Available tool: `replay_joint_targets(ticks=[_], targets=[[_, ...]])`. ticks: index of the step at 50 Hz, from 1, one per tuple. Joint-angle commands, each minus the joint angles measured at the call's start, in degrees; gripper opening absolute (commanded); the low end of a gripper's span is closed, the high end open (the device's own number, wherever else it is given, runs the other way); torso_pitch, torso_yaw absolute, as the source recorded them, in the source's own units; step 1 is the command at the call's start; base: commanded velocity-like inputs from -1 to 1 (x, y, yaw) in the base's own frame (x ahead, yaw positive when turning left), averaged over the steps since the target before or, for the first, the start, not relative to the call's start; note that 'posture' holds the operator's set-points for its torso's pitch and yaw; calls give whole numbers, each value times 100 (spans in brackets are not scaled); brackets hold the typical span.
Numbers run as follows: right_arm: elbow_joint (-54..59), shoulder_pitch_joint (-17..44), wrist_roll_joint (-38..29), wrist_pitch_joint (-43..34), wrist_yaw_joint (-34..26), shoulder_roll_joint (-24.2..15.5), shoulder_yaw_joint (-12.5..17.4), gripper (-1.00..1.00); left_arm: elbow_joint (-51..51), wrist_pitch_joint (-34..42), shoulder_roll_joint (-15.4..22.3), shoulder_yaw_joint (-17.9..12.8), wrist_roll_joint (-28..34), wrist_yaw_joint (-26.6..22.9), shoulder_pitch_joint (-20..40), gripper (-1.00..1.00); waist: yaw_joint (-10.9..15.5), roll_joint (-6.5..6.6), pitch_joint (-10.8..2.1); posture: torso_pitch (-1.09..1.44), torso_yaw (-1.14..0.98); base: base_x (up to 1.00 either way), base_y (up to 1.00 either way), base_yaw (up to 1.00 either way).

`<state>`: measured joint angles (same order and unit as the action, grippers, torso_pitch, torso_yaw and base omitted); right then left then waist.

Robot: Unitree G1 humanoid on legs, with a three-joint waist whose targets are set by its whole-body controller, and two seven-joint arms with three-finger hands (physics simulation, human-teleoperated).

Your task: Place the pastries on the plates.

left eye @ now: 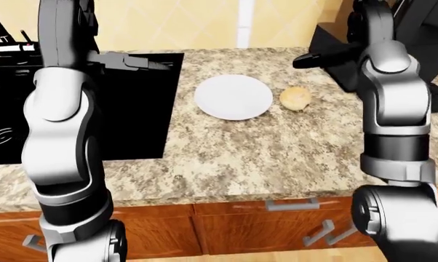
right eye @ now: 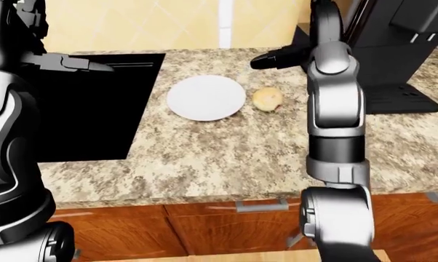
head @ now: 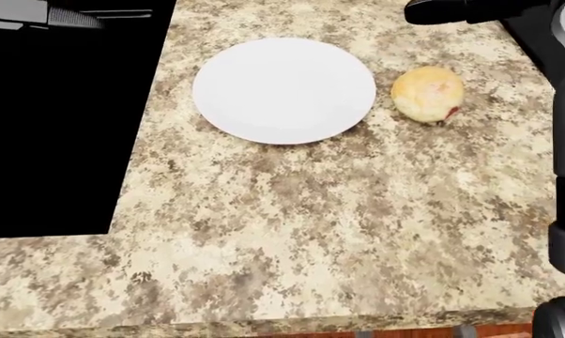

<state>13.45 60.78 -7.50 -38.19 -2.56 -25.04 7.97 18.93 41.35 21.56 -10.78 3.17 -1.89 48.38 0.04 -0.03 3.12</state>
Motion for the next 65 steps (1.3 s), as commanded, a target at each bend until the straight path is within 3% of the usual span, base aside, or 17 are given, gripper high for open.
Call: replay_joint_targets(ticks=[1,14,24,37,65], targets=[[284,366,-236,525,-62,-59,12,100,137,-144,61,-52,16,31,198,100,-1,2,-169,0,0,0,0,0],[2518,1072,-1199,1602,-491,-61,-183,100,238,-137,69,-95,1,37,80,100,-7,25,-195,0,0,0,0,0],[2784,978,-1904,1781,-1177,-83,-326,100,227,-153,83,-72,46,20,43,100,-6,22,-192,0,0,0,0,0],[2836,633,-2164,1927,-1529,165,-304,100,153,-183,84,-82,49,37,78,100,-10,25,-203,0,0,0,0,0],[3745,649,-2243,2363,-1225,266,-332,96,181,-163,122,-102,12,65,42,100,-12,33,-225,0,0,0,0,0]])
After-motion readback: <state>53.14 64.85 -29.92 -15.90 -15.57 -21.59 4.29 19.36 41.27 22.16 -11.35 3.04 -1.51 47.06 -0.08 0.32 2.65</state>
